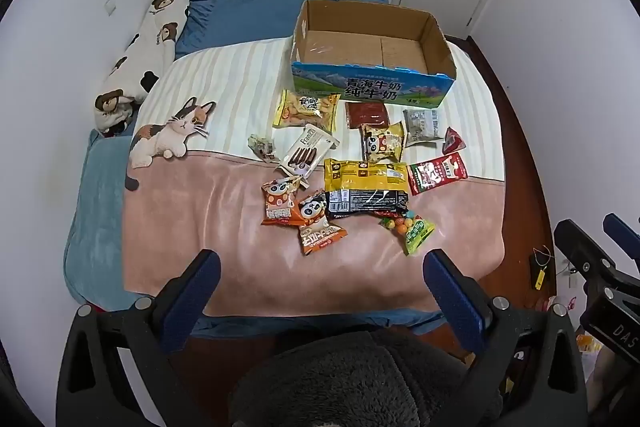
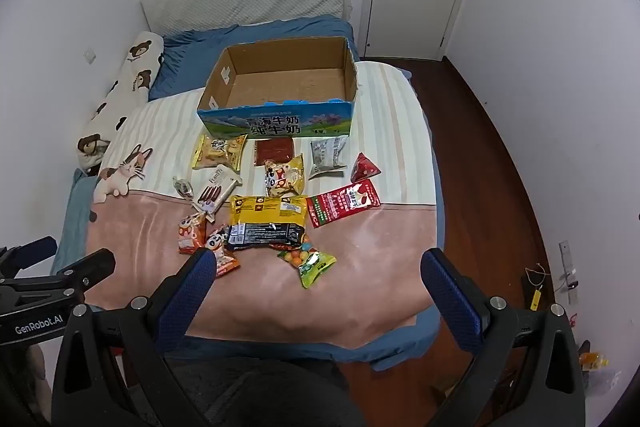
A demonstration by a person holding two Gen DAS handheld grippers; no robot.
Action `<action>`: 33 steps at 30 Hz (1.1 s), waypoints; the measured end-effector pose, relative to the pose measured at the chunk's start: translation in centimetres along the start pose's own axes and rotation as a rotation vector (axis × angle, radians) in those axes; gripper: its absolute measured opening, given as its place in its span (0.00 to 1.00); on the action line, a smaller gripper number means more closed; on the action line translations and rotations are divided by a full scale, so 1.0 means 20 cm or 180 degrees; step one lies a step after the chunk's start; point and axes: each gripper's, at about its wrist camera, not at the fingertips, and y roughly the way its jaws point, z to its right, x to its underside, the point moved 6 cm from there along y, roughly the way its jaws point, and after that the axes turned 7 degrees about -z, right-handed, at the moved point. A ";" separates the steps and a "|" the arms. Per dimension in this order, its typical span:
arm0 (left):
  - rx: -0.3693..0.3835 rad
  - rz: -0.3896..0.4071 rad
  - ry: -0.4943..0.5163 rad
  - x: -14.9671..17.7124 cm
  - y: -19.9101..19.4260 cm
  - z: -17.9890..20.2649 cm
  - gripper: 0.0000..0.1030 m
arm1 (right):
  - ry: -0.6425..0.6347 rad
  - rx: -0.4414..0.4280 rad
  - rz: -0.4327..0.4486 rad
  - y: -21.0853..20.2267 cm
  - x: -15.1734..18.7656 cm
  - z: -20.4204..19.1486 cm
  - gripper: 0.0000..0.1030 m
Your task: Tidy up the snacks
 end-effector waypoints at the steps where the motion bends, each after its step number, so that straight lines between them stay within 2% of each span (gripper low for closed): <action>1: 0.0007 -0.0001 0.0000 0.00 0.00 0.00 1.00 | -0.0003 0.0003 -0.0014 0.00 0.00 0.00 1.00; 16: -0.0013 0.0034 -0.0027 -0.03 0.01 -0.02 1.00 | -0.0014 0.0005 -0.0011 -0.02 -0.02 -0.02 1.00; 33: -0.0019 0.0076 0.0001 -0.05 -0.06 0.01 1.00 | 0.0000 -0.0028 0.0014 -0.02 0.00 -0.02 1.00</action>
